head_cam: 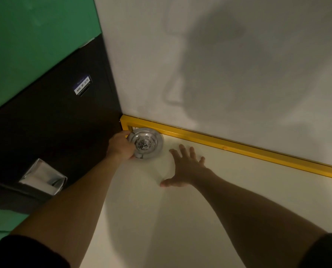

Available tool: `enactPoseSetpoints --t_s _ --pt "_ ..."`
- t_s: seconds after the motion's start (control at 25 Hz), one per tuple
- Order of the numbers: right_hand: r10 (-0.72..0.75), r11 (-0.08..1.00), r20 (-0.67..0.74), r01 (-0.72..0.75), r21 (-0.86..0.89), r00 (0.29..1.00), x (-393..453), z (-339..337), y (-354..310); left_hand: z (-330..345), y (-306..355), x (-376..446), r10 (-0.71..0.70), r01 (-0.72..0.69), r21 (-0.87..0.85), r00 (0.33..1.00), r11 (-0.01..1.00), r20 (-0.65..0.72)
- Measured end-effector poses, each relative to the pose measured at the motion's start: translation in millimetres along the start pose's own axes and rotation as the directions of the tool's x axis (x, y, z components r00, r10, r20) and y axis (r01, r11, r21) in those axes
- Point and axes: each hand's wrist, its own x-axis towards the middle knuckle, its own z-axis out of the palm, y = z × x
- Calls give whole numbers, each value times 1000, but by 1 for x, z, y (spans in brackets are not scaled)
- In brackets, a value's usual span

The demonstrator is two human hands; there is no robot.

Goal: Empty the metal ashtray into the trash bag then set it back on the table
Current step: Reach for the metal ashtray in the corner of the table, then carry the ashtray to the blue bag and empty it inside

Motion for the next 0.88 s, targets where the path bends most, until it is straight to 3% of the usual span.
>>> enactPoseSetpoints --t_s 0.12,0.32,0.52,0.64,0.76,0.88 --pt "1 1000 -7 -1 -9 1000 -2 -1 -1 3 3 -5 -92 100 -185 994 978 51" --pt "-3 1000 -10 3 30 1000 -6 -6 -1 1 4 -9 -134 163 -304 984 939 113" --pt "68 952 -121 -28 306 990 -11 -15 -2 0 13 -19 -119 166 -374 982 912 146" --pt "210 782 -140 -80 619 968 -13 -28 -4 -3 21 -30 -85 146 -416 983 898 161" --pt "344 601 -134 -108 792 930 -19 -44 -8 -8 34 -47 -58 136 -461 982 877 180" --pt "383 356 -61 -86 931 922 -32 -58 -10 -12 49 -67 -31 120 -489 982 864 187"
